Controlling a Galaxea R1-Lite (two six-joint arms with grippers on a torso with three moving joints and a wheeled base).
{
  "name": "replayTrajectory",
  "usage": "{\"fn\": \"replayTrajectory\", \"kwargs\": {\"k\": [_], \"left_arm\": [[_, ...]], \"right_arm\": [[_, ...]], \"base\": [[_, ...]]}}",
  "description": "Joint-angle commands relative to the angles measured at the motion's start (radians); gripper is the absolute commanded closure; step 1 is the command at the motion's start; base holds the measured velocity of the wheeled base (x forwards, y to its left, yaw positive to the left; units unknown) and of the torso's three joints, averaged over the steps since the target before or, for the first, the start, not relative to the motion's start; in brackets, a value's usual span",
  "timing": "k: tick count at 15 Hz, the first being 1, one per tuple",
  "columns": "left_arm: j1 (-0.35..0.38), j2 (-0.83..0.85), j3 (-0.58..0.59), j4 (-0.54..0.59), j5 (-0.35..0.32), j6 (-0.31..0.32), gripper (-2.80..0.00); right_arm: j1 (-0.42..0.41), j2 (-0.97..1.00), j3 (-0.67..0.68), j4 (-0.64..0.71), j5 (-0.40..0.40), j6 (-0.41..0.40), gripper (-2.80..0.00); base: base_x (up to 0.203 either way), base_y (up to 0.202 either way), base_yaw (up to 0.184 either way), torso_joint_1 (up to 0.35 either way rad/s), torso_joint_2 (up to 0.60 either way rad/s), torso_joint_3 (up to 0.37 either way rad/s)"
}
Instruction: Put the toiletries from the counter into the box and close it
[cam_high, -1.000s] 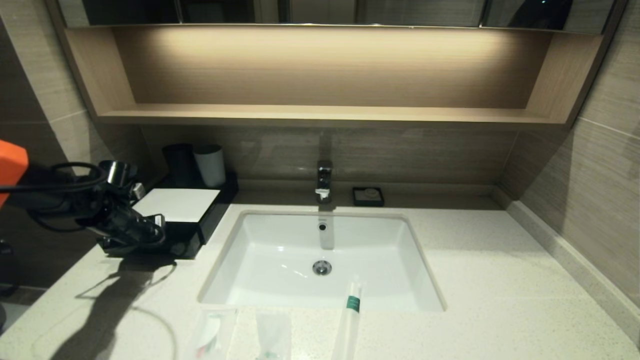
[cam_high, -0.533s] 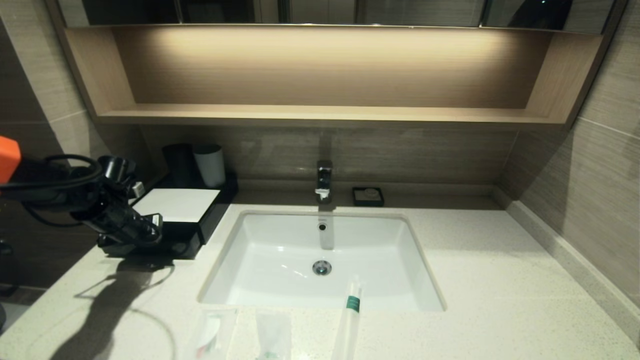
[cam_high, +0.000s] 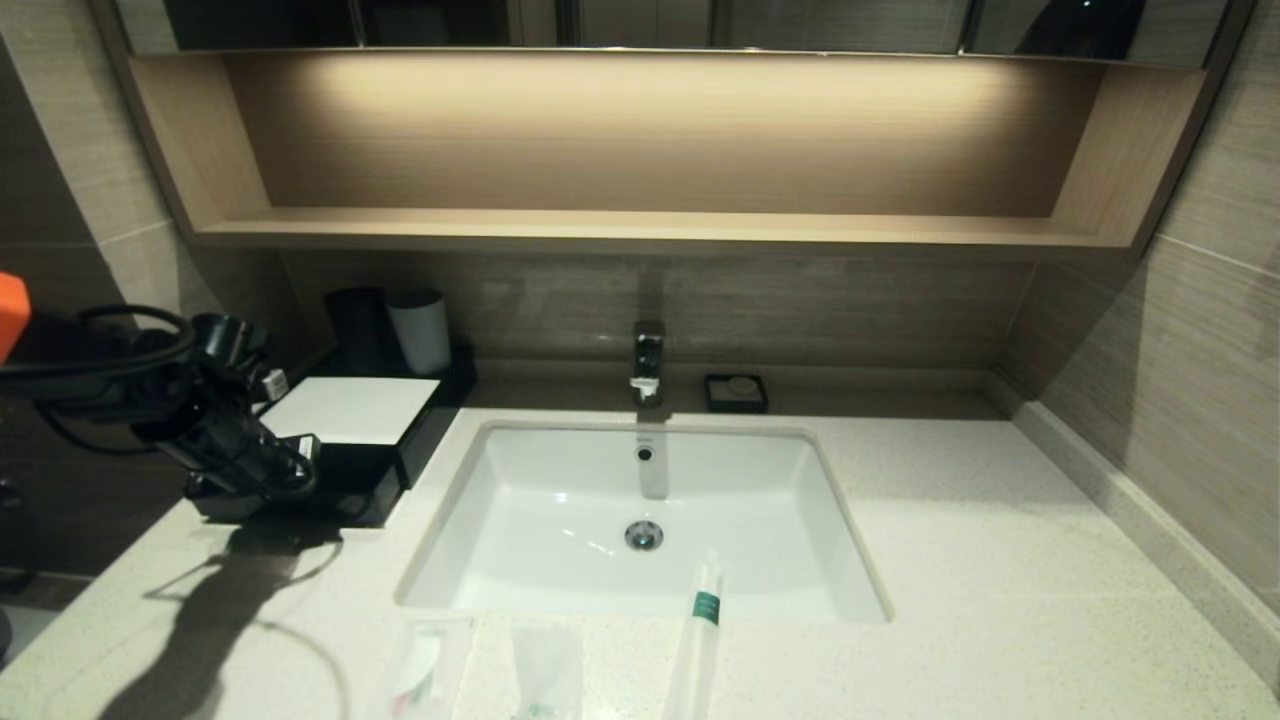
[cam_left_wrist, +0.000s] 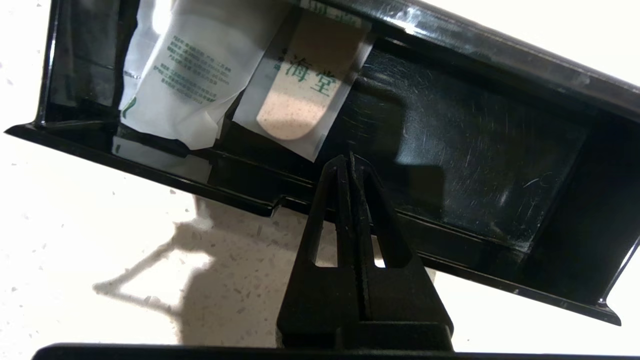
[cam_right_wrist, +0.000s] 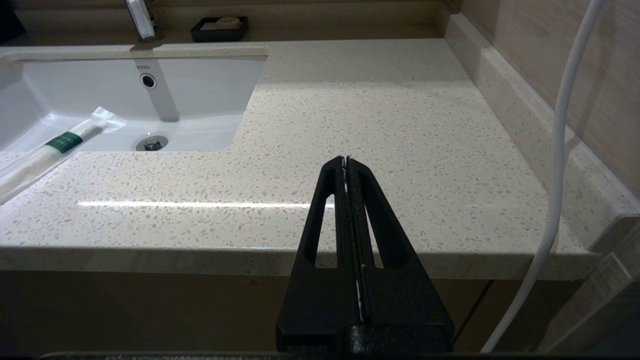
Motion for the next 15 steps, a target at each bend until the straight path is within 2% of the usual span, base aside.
{"fn": "replayTrajectory", "kwargs": {"k": [1, 7, 15], "left_arm": [[0.003, -0.014, -0.001, 0.016, 0.0, 0.001, 0.0], [0.014, -0.031, 0.001, 0.081, 0.0, 0.035, 0.0], [0.03, -0.068, 0.046, 0.122, -0.002, 0.038, 0.0]], "right_arm": [[0.0, 0.001, 0.0, -0.001, 0.001, 0.0, 0.0], [0.0, 0.001, 0.0, -0.001, 0.001, 0.0, 0.0], [0.0, 0.001, 0.0, -0.001, 0.001, 0.0, 0.0]], "base": [[0.0, 0.0, 0.0, 0.0, 0.0, 0.0], [0.0, 0.0, 0.0, 0.0, 0.0, 0.0], [0.0, 0.0, 0.0, 0.0, 0.0, 0.0]]}}
